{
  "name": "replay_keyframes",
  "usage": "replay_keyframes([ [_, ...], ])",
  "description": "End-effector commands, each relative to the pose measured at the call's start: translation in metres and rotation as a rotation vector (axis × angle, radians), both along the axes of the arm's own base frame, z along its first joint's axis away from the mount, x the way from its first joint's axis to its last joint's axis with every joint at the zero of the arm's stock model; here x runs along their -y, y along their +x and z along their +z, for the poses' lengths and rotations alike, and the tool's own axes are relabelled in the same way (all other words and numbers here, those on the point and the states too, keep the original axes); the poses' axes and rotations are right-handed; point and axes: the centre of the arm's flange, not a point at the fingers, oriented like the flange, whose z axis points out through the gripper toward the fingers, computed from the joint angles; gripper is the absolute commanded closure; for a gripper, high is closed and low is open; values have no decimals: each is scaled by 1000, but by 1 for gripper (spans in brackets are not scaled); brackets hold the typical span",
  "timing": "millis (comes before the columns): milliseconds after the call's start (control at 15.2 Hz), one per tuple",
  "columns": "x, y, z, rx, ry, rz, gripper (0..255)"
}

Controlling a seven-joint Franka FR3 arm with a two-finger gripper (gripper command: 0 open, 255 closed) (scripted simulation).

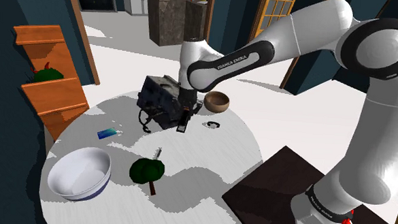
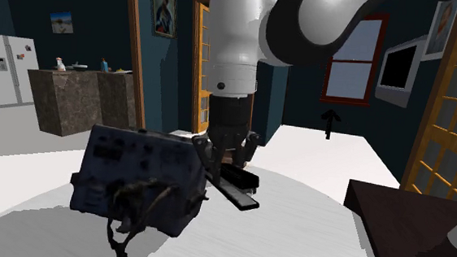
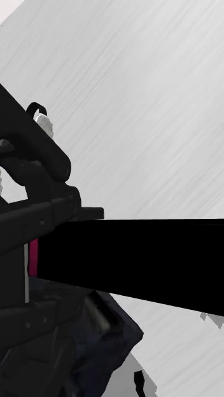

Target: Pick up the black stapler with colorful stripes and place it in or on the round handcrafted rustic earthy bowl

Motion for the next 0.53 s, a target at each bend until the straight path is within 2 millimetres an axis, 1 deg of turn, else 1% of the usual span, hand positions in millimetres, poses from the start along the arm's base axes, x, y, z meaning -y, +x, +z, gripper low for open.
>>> replay_keyframes([
  [0, 28, 10, 0, 5, 0, -2, 255],
  [462, 115, 43, -2, 5, 0, -2, 255],
])
